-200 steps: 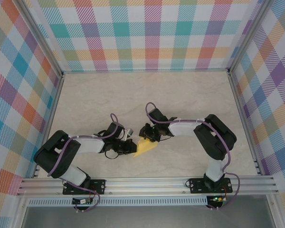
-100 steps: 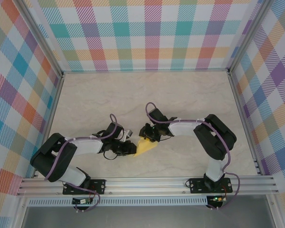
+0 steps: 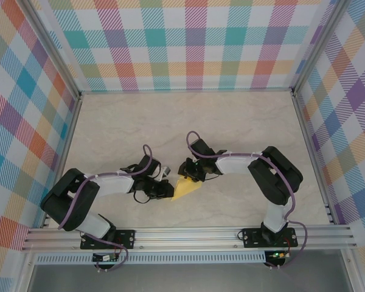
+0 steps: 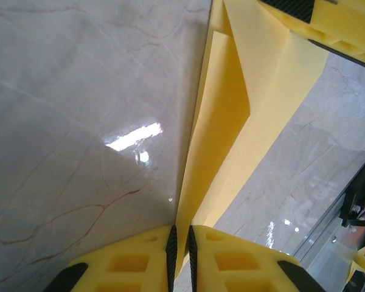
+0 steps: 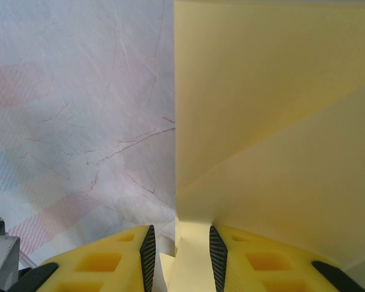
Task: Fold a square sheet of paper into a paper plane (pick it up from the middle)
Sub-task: Fourth fold the wing at the center of the table.
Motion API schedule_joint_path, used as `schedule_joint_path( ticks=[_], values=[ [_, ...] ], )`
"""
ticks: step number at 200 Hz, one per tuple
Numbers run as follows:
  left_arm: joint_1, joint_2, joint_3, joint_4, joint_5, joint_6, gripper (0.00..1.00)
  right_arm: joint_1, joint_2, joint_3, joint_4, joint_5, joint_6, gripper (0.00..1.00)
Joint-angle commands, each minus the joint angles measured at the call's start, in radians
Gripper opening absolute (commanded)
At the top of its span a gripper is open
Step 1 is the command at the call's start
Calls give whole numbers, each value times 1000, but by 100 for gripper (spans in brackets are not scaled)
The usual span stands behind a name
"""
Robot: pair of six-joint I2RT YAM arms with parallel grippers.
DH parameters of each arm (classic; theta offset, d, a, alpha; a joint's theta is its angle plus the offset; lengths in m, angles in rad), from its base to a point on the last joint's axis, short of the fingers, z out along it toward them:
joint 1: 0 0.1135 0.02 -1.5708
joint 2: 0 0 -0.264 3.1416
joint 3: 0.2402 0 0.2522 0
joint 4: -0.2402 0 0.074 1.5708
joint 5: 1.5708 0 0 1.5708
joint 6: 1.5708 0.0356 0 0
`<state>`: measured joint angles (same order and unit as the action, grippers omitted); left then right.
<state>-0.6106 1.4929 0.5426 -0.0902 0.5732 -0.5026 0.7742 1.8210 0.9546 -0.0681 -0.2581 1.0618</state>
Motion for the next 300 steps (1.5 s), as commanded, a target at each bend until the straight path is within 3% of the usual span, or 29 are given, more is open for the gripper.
schedule_joint_path(
  ticks=[1,76,153,210,243,277,300],
  values=[
    [-15,32,11,-116,-86,29,15,5,45,-19,-50,13,6,33],
    [-53,36,39,-238,-133,38,11,5,50,-11,-65,17,6,33],
    [-81,21,66,-297,-161,48,18,5,57,-7,-67,17,6,34],
    [-112,14,112,-404,-283,50,10,5,58,-8,-74,22,7,34],
    [-113,-76,105,-381,-242,29,12,5,60,-13,-78,26,9,34],
    [-111,-242,115,-382,-288,-19,15,5,60,-17,-78,25,9,33],
    [-110,-289,97,-254,-243,-81,15,5,62,-16,-76,24,9,34]
  ],
)
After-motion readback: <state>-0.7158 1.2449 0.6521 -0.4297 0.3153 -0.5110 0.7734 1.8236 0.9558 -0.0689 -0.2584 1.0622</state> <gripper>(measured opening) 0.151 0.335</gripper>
